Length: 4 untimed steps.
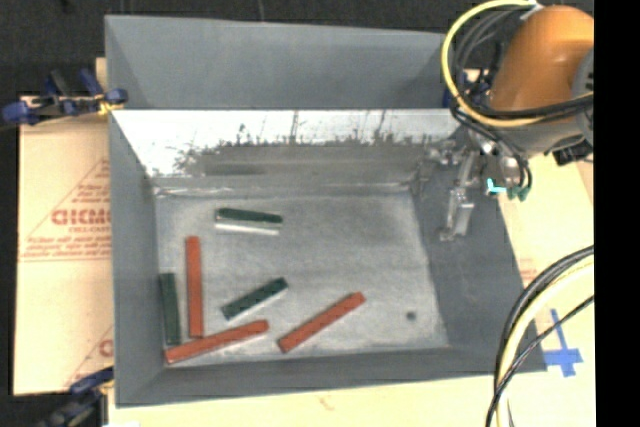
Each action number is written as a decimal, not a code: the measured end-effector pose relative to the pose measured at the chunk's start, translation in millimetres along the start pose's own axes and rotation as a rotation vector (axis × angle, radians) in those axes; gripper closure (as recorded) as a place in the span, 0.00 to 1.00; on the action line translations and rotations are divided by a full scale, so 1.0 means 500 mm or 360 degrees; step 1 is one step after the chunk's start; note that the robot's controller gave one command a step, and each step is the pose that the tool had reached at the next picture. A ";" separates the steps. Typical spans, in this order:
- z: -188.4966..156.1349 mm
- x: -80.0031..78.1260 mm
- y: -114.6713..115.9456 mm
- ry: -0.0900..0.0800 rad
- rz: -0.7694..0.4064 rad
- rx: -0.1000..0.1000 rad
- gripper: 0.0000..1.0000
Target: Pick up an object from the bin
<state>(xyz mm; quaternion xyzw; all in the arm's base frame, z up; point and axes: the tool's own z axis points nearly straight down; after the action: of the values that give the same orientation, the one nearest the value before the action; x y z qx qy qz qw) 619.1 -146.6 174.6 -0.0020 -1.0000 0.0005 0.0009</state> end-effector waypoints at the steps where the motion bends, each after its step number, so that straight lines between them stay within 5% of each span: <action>1: -0.008 -0.004 0.001 -0.0011 -0.0004 0.0002 0.00; 2: 0.090 0.051 0.096 -0.0017 -0.0099 0.0004 0.00; 3: 0.124 0.080 0.162 0.0007 -0.0223 -0.0004 0.00; 4: 0.150 0.195 0.171 -0.0015 -0.0160 -0.0001 0.00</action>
Offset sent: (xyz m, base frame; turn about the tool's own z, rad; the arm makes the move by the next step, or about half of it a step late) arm -0.0415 0.0779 -0.0736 -0.0972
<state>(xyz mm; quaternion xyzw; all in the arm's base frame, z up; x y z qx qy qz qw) 522.0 -60.9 99.6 0.0482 -0.9988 0.0002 -0.0037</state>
